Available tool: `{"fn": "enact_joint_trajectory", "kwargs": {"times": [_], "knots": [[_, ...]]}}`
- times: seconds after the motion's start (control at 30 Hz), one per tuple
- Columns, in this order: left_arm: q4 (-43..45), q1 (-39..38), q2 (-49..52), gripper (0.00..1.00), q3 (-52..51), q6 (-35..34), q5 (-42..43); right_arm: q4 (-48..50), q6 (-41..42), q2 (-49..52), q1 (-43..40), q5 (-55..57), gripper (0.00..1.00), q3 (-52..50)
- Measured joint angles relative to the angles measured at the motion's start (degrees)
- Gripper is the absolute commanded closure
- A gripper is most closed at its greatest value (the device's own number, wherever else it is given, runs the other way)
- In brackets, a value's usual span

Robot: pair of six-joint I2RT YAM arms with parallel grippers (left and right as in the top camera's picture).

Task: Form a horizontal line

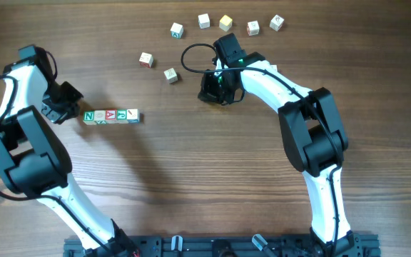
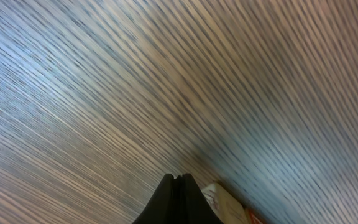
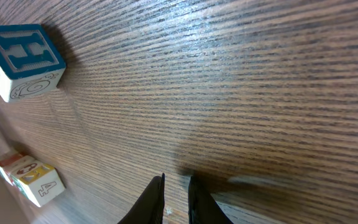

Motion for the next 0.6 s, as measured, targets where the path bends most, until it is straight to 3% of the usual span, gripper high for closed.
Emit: {"fn": "enact_joint_trajectory", "kwargs": {"times": [0.6], "knots": [[-1.8,-1.3,0.0,0.96,0.0,0.0,0.4,0.0,0.0,0.0,0.0,0.0,0.84,0.0]]}}
